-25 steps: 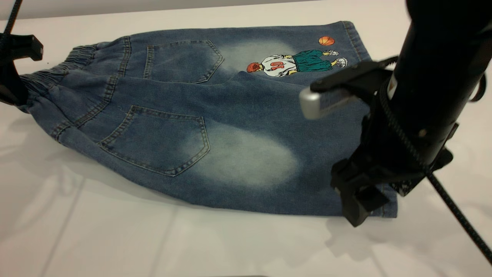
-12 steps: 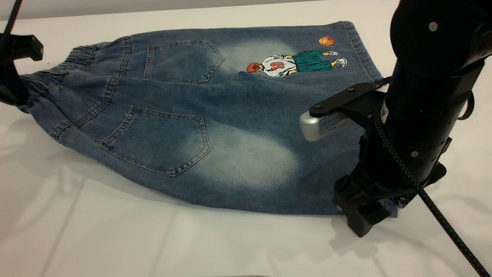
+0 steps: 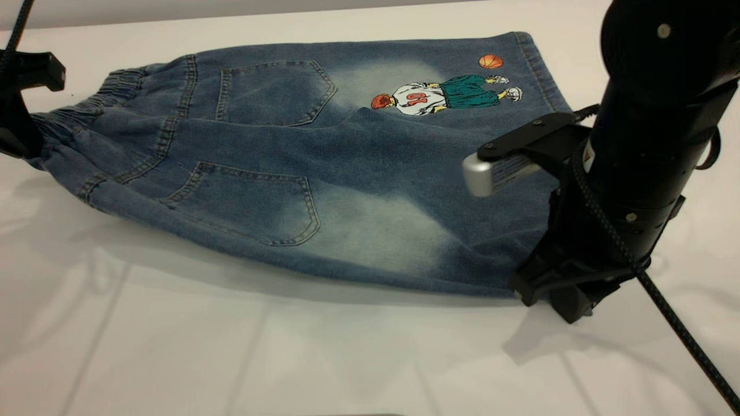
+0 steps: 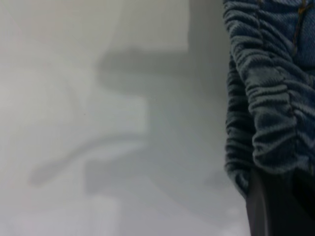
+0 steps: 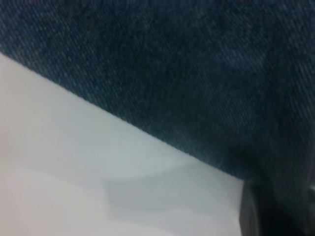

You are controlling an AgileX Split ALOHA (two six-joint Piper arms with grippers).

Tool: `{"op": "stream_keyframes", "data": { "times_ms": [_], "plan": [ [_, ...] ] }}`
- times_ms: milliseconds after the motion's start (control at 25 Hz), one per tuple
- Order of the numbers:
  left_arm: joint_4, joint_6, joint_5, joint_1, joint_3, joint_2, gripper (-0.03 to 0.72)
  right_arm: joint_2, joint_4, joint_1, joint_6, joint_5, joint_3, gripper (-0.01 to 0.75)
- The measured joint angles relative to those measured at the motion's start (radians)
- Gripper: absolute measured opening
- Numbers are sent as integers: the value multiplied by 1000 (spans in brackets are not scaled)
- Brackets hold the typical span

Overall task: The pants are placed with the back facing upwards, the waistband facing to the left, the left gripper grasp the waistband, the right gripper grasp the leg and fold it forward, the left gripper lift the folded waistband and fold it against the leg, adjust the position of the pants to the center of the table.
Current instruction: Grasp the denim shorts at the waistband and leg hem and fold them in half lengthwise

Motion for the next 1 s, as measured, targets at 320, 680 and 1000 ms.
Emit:
{"op": "stream_keyframes", "data": {
  "times_ms": [320, 680, 1000],
  "plan": [
    [-87, 0, 45, 0, -38, -11, 41, -138, -5, -28, -3, 21, -4, 25],
    [-268, 0, 57, 0, -115, -11, 41, -272, -5, -28, -3, 53, -141, 25],
    [-365, -1, -46, 0, -123, -11, 41, -272, -5, -109, -4, 67, -287, 25]
  ]
}}
